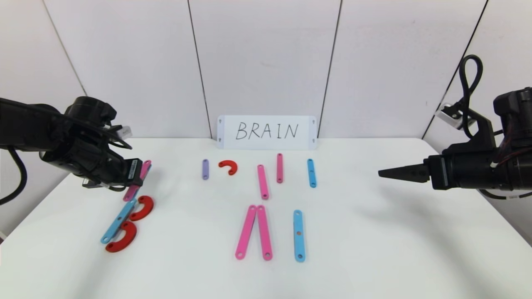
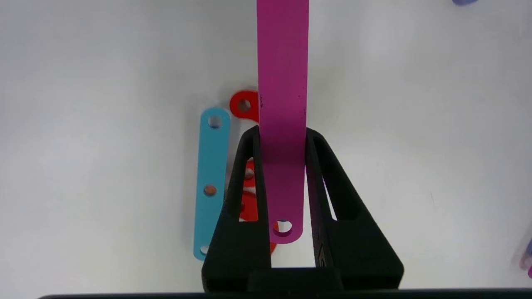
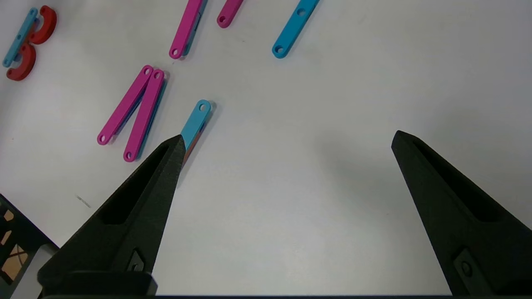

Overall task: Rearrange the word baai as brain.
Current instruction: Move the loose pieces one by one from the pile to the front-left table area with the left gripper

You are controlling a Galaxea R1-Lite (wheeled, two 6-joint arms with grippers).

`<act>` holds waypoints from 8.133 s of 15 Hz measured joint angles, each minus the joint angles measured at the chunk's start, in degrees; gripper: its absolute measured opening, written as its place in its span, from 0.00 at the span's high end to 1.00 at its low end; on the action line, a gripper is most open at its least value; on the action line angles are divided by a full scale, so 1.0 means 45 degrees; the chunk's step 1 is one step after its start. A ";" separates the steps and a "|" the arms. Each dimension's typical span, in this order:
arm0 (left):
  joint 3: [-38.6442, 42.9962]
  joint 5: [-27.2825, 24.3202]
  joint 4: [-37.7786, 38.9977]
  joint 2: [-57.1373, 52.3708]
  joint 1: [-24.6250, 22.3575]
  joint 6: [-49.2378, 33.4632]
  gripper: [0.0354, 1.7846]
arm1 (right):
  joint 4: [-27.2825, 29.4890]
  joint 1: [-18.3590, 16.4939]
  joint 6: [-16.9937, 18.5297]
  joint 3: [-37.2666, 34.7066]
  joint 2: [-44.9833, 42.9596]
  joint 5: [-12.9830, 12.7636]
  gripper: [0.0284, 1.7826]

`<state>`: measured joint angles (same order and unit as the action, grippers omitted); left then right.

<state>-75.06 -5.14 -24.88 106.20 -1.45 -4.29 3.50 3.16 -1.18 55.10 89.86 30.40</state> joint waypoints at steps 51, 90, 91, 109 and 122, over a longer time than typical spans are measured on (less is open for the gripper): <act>-0.3692 0.4941 0.0997 0.2536 0.5656 -0.4202 0.02 | -0.0203 0.0076 -0.0024 -0.0149 0.0252 -0.0043 0.02; -0.8501 0.8628 0.1940 0.8116 0.6764 -0.7095 0.85 | -0.1089 0.0290 -0.0490 -0.0840 0.0228 -0.0073 0.02; -0.8501 0.8628 0.1940 0.8116 0.6770 -0.7090 0.85 | -0.1094 0.0295 -0.0488 -0.0840 0.0228 -0.0068 0.02; -0.8447 0.8387 0.1495 0.7252 0.6740 -0.6542 0.85 | -0.1100 0.0233 -0.0452 -0.0799 0.0249 -0.0095 0.02; -0.5702 0.6244 0.0011 0.4551 0.6491 -0.4792 0.85 | -0.1105 0.0100 -0.0452 -0.0742 0.0203 -0.0081 0.02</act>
<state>-100.72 22.95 -24.83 126.68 27.76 -25.86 -1.48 3.61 -3.22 51.76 90.77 30.04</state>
